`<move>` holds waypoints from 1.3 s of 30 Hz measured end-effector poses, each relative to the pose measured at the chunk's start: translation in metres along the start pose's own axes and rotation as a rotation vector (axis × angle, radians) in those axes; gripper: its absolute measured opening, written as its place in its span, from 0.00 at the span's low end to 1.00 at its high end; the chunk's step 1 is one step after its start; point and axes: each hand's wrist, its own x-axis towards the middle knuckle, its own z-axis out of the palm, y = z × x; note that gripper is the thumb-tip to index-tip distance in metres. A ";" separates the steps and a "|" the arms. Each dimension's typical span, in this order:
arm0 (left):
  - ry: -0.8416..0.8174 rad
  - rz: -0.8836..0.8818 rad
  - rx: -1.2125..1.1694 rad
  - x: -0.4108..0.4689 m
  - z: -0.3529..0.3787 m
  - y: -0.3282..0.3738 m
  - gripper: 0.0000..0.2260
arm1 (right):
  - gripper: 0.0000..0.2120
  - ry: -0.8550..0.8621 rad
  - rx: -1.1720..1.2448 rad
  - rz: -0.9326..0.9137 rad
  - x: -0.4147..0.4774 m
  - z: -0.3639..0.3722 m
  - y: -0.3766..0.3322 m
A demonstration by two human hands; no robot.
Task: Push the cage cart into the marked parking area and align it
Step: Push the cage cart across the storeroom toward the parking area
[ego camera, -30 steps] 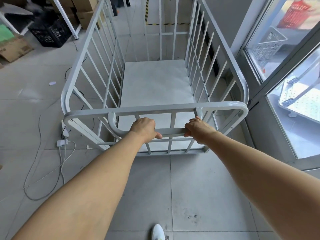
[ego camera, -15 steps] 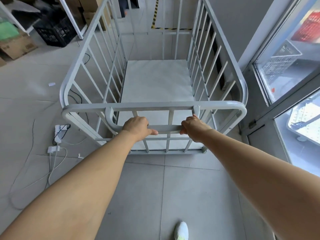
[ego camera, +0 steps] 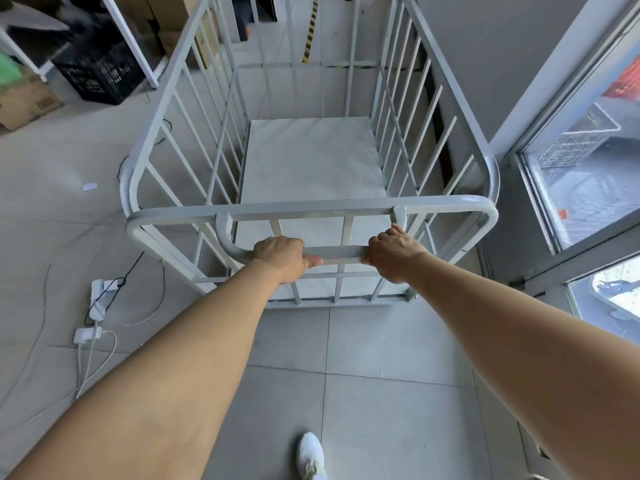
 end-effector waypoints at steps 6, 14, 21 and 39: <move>-0.009 -0.011 -0.013 0.062 -0.031 0.000 0.29 | 0.24 0.005 0.016 0.013 0.055 -0.028 0.033; -0.036 -0.060 -0.098 0.146 -0.075 -0.009 0.27 | 0.17 -0.019 -0.122 -0.114 0.136 -0.076 0.073; -0.034 -0.053 -0.100 0.210 -0.110 -0.027 0.25 | 0.19 -0.110 -0.169 -0.154 0.206 -0.114 0.089; -0.073 0.021 -0.202 0.354 -0.186 -0.188 0.25 | 0.18 -0.160 -0.020 0.012 0.369 -0.244 0.021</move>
